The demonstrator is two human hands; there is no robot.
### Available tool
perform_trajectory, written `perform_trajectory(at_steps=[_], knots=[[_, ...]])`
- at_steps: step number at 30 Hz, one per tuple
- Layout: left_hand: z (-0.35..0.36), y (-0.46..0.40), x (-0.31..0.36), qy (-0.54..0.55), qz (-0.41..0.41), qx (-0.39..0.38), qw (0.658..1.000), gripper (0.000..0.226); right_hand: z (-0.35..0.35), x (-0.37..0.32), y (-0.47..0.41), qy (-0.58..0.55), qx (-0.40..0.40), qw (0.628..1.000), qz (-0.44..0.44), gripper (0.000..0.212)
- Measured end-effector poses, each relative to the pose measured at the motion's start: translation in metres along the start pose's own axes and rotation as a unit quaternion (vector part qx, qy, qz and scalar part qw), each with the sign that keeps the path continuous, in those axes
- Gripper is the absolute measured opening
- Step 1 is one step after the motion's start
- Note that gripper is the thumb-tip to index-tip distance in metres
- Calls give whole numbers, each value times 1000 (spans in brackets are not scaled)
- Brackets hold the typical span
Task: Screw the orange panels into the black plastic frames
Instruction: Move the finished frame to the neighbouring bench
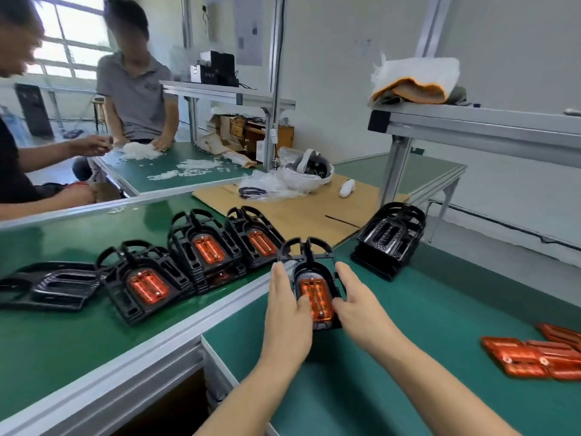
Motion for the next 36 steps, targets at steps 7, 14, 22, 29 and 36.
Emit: perform_trajectory(at_steps=[7,14,22,29,36], knots=[[-45,-43,-14,-14,-2,85,996,65,46,-46,-39,-7,-41,997,-65,36],[-80,-82,-26,-14,3,161,987,64,93,-84,-74,1,-74,991,-110,46],[-100,-127,-37,-42,-18,233,971,62,131,-96,-92,35,-75,990,-112,37],[-101,-147,-45,-105,-23,250,962,62,152,-104,-108,121,-90,978,-146,53],[-97,-155,-55,-205,-51,239,948,64,166,-98,-117,240,-57,955,-162,50]])
Point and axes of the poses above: each hand's wrist, its own y-axis away from the middle knuckle, its own z-axis out of the palm, x = y × z, the point moved 2 cm from there along -y, towards the middle knuckle, and after that the axes turned 8 degrees about x, right-handed, at the moved point
